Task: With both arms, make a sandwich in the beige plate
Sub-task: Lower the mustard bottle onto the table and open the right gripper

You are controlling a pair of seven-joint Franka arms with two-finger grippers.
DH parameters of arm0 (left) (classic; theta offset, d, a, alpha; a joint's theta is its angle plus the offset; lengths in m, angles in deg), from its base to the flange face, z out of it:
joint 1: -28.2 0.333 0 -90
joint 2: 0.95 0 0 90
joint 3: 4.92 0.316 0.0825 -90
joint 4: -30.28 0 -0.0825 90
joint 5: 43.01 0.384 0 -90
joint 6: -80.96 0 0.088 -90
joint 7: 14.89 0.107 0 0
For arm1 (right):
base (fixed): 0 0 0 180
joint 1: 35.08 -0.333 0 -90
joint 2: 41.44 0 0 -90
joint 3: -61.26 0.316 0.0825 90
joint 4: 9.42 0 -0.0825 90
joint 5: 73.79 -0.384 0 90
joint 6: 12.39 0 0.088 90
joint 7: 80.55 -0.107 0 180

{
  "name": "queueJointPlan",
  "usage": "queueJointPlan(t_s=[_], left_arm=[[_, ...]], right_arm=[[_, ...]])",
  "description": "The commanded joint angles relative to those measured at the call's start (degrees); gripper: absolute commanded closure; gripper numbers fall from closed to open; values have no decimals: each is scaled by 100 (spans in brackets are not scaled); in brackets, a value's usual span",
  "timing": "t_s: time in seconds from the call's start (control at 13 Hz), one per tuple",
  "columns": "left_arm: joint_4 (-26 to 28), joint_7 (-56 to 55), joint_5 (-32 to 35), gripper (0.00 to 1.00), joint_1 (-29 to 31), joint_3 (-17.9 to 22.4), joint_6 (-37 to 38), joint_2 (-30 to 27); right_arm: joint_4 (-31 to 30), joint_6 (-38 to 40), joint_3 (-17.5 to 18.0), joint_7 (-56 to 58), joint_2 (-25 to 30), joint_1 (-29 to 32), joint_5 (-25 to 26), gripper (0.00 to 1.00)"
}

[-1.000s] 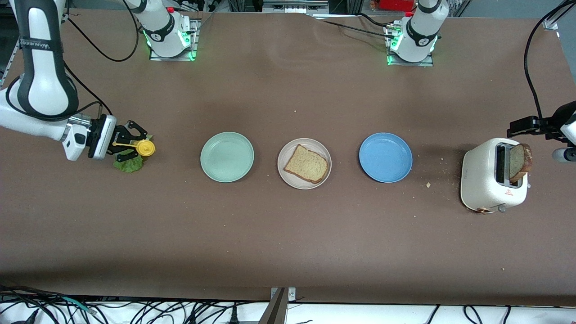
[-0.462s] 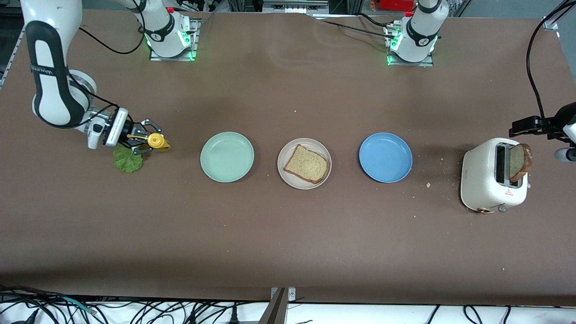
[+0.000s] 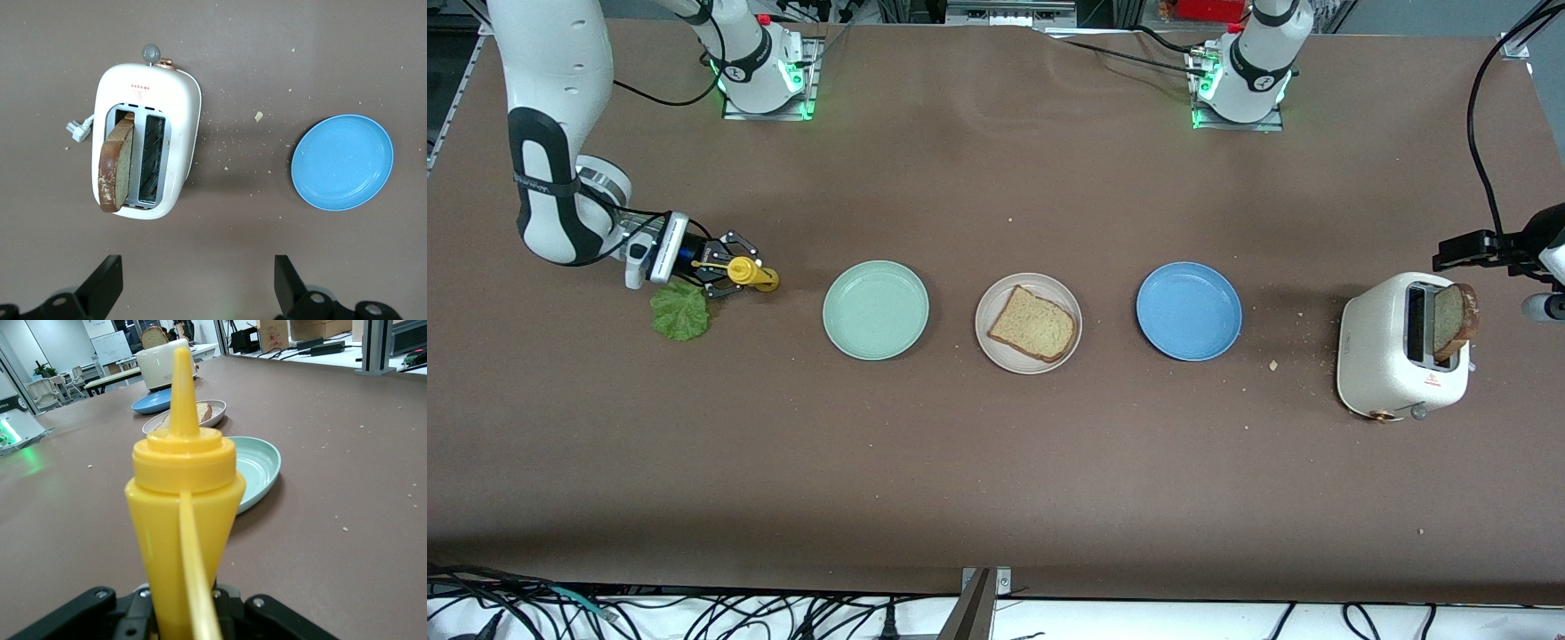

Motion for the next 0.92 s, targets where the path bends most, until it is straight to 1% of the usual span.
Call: queueJointPlan(t_s=[0.0,0.08,0.23,0.31,0.38,0.46,0.54,0.62,0.85], left_arm=[[17,115,197,0,10,-35,-38,-17],[17,115,196,0,10,-35,-38,-17],[17,115,196,0,10,-35,-38,-17],[17,115,196,0,10,-35,-38,-17],[17,115,188,0,10,-35,-38,-17],[17,115,188,0,10,-35,-38,-17],[17,115,188,0,10,-35,-38,-17],[17,115,188,0,10,-35,-38,-17],[8,115,162,0,10,-35,-38,-17]], right_arm=[[41,132,0,67,34,34,-96,100],[49,141,0,67,-10,34,-96,91],[50,141,0,67,-19,34,-105,67],[50,132,0,67,-28,34,-192,54],[50,149,0,40,-36,34,-245,37],[50,150,9,-12,-80,43,-246,15],[50,158,0,-13,-98,78,-246,12],[50,158,9,-30,-107,122,-246,6],[67,141,-26,-39,-133,306,-97,4]])
